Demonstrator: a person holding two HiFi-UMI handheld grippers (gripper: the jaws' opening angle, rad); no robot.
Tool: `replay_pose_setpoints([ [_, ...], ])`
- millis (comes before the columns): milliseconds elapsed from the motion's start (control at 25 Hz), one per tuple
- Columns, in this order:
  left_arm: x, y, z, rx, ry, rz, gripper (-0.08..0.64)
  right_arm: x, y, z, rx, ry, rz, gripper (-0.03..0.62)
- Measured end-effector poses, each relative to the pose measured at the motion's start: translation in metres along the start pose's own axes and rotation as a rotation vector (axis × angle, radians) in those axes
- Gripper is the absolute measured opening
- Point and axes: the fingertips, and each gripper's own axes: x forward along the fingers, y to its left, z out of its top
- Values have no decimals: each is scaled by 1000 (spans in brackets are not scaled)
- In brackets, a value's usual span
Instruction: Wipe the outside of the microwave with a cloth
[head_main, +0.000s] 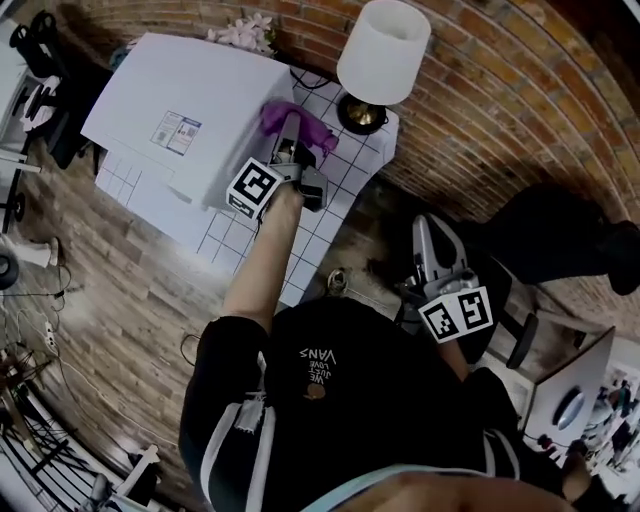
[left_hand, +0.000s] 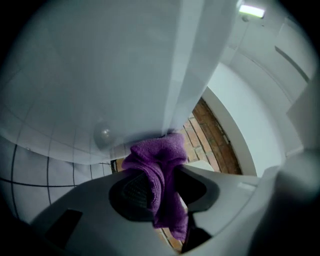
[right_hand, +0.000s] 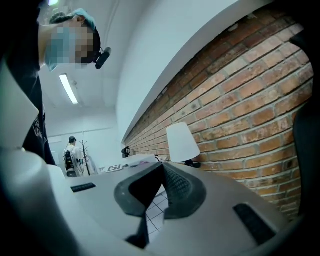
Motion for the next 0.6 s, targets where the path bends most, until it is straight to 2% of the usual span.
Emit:
replay_pose_setpoints([
  [320,53,6,-8,-10,-10,4,133,-19,-26,-3,6,18,-70,-3],
  [600,33,-1,-16,4,5,-10,133,-17,-22,-4,9,19,-34,-3],
])
